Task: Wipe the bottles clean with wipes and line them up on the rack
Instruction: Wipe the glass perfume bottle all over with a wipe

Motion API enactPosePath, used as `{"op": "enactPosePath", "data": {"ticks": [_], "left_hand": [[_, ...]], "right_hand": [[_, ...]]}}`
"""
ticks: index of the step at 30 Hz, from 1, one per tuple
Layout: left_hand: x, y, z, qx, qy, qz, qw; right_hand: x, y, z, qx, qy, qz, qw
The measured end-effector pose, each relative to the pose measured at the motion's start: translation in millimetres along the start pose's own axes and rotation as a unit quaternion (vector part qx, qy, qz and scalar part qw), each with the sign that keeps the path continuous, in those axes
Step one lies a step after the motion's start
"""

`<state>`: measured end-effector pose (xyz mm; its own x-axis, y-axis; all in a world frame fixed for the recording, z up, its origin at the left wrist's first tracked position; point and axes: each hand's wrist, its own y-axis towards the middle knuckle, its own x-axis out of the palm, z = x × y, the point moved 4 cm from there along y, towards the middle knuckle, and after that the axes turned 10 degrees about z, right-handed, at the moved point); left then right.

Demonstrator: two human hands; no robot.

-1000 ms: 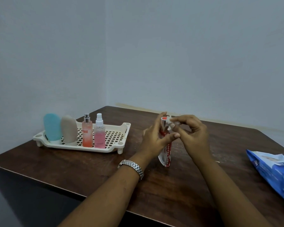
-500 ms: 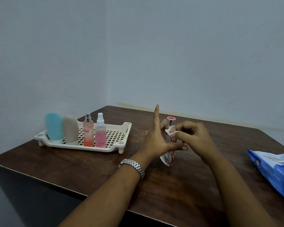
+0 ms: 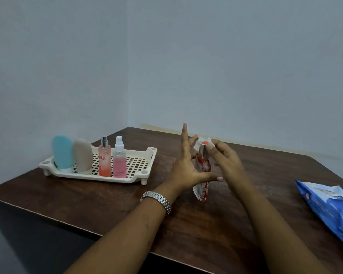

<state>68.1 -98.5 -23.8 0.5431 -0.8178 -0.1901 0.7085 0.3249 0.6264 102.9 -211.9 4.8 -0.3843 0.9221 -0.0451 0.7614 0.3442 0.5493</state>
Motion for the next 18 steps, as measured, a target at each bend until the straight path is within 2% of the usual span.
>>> {"op": "enactPosePath", "data": {"ticks": [2,5,8,14,16,18], "left_hand": [[-0.4,0.7,-0.3,0.01,-0.011,0.004,1.0],[0.8,0.2,0.2,0.017,-0.011,0.005,1.0],[1.4,-0.3,0.0,0.011,-0.014,0.011,1.0],[2.4,1.2,-5.4,-0.003,-0.043,0.001,0.999],[2.5,0.9,-5.0,-0.001,-0.047,0.006,0.999],[1.6,2.2,-7.1,-0.003,-0.065,0.018,0.998]], "right_hand": [[0.7,0.3,4.7,0.019,-0.026,-0.021,0.999],[-4.8,4.7,10.3,0.004,-0.071,0.022,0.997],[-11.8,6.3,9.6,-0.032,-0.114,0.095,0.988],[-11.8,0.3,-5.5,-0.166,-0.172,0.164,0.957],[-11.0,-2.5,-7.5,-0.187,-0.167,0.172,0.953],[-7.9,-4.2,-7.7,-0.213,-0.183,0.142,0.949]]}}
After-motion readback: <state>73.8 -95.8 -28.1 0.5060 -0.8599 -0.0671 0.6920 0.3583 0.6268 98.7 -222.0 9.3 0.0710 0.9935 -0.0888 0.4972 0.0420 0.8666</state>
